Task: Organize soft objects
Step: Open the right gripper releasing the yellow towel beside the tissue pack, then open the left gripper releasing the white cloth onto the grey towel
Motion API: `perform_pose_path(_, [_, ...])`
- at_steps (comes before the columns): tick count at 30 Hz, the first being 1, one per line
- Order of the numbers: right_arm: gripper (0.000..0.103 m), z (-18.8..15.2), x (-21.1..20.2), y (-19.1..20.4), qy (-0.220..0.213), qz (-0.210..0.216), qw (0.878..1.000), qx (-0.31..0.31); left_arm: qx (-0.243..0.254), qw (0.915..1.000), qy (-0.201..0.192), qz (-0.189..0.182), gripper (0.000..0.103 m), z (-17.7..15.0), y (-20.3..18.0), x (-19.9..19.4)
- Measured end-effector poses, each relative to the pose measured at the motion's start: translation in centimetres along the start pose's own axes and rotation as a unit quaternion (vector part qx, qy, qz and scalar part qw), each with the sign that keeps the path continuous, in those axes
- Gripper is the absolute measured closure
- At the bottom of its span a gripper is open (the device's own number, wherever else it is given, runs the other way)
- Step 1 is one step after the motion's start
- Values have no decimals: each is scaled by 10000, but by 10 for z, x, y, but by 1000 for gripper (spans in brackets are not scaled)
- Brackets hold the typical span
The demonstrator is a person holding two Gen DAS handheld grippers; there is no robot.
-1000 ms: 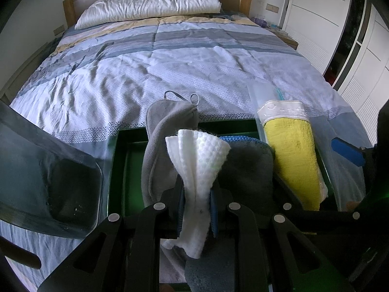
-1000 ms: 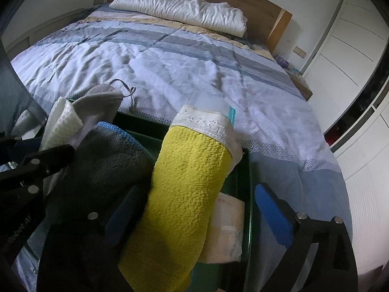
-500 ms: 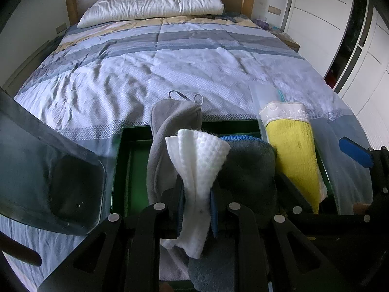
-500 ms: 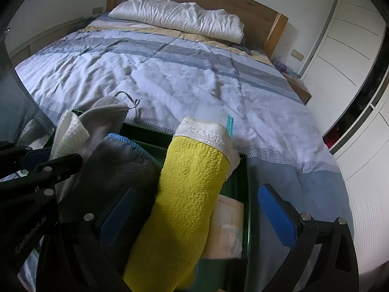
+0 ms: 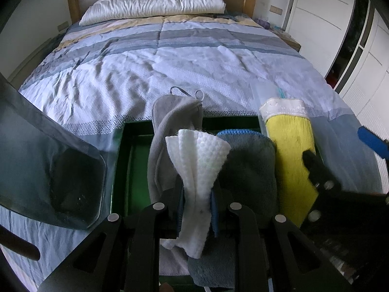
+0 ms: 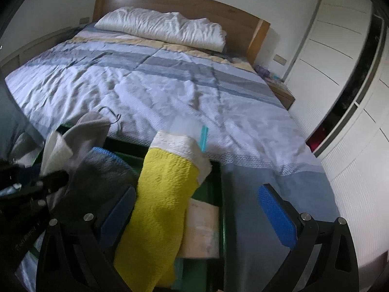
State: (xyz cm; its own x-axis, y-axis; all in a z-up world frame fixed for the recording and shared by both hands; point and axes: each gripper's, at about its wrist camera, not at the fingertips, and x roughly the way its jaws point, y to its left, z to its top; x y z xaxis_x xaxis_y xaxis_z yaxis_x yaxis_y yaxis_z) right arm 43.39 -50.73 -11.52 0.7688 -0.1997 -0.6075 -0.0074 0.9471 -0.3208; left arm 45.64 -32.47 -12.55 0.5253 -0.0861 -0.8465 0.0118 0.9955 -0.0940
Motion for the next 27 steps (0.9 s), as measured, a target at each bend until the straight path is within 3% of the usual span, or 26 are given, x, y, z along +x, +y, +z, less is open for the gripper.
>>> perform_pose_path(9, [0, 0, -7, -5, -61, -13, 9998, 193, -111, 9998, -55, 132, 40, 0, 4, -2])
perform_pose_path(18, [0, -3, -9, -11, -25, -56, 9995, 308, -173, 9995, -69, 246, 14, -2, 11, -1])
perform_pose_path(27, [0, -4, -18, -15, -105, -184, 9992, 344, -181, 9994, -126, 252, 2, -5, 11, -4])
